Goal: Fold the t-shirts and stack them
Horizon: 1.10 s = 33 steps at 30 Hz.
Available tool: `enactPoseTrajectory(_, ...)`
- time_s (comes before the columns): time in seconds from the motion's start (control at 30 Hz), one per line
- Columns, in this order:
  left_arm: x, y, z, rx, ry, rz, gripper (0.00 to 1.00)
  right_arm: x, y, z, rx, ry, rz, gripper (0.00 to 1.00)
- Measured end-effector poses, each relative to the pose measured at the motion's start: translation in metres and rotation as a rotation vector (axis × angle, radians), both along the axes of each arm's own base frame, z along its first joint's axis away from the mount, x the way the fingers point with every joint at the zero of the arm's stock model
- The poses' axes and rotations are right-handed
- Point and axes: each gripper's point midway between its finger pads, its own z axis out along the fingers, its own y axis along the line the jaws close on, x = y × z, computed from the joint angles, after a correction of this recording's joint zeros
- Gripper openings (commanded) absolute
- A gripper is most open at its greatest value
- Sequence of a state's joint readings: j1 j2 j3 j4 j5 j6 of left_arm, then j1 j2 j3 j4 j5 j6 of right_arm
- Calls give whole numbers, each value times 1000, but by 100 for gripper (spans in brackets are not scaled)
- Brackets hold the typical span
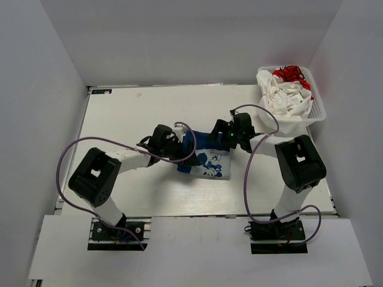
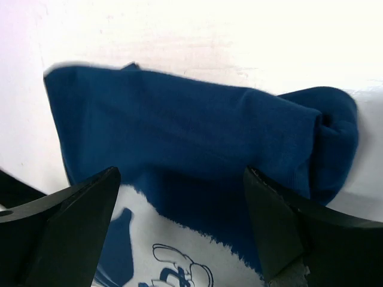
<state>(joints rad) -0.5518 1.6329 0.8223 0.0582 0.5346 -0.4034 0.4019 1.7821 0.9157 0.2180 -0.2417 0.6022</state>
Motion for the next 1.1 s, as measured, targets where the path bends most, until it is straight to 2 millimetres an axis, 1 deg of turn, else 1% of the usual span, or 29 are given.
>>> enactPoseTrajectory(0.07,-8,3,-17,0,34,-19,100,4,-1,1,13,-5,-15,90)
enactPoseTrajectory(0.1,-8,2,-20,-13,32,-25,100,6,-1,0,19,-2,-21,90)
enactPoseTrajectory(0.27,-3,1,-21,-35,22,-27,100,11,-2,1,38,-4,-42,90)
enactPoseTrajectory(0.4,-1,1,-19,-24,26,-22,100,10,-2,1,22,-22,-17,90)
enactPoseTrajectory(0.5,10,2,-12,31,1,9,100,5,-5,5,-13,-35,13,90)
enactPoseTrajectory(0.57,22,2,5,56,-42,38,100,-1,-8,17,-28,-51,29,90)
enactPoseTrajectory(0.6,27,2,17,55,-70,47,100,-3,-8,30,-28,-77,40,90)
enactPoseTrajectory(0.67,37,1,50,33,-154,59,100,-9,-7,64,-10,-151,62,90)
enactPoseTrajectory(0.77,38,1,98,-25,-273,55,100,-25,2,115,47,-270,121,90)
enactPoseTrajectory(0.8,34,-1,109,-47,-300,42,100,-33,5,127,69,-299,142,90)
enactPoseTrajectory(0.83,30,-4,118,-70,-319,17,100,-42,7,132,86,-308,161,90)
enactPoseTrajectory(0.87,25,-9,122,-95,-327,-13,100,-54,9,132,104,-305,182,90)
enactPoseTrajectory(0.9,18,-14,122,-118,-326,-50,100,-64,11,127,119,-291,197,90)
enactPoseTrajectory(0.97,0,-26,109,-164,-294,-139,100,-87,11,106,137,-224,226,90)
enactPoseTrajectory(1.0,-9,-30,98,-179,-273,-174,100,-96,10,93,143,-176,231,90)
enactPoseTrajectory(1.03,-20,-32,79,-187,-229,-210,100,-106,8,78,146,-126,239,90)
enactPoseTrajectory(1.07,-26,-33,67,-184,-199,-228,100,-116,6,64,147,-72,243,90)
enactPoseTrajectory(1.1,-35,-33,49,-178,-151,-248,100,-125,4,51,150,-25,246,90)
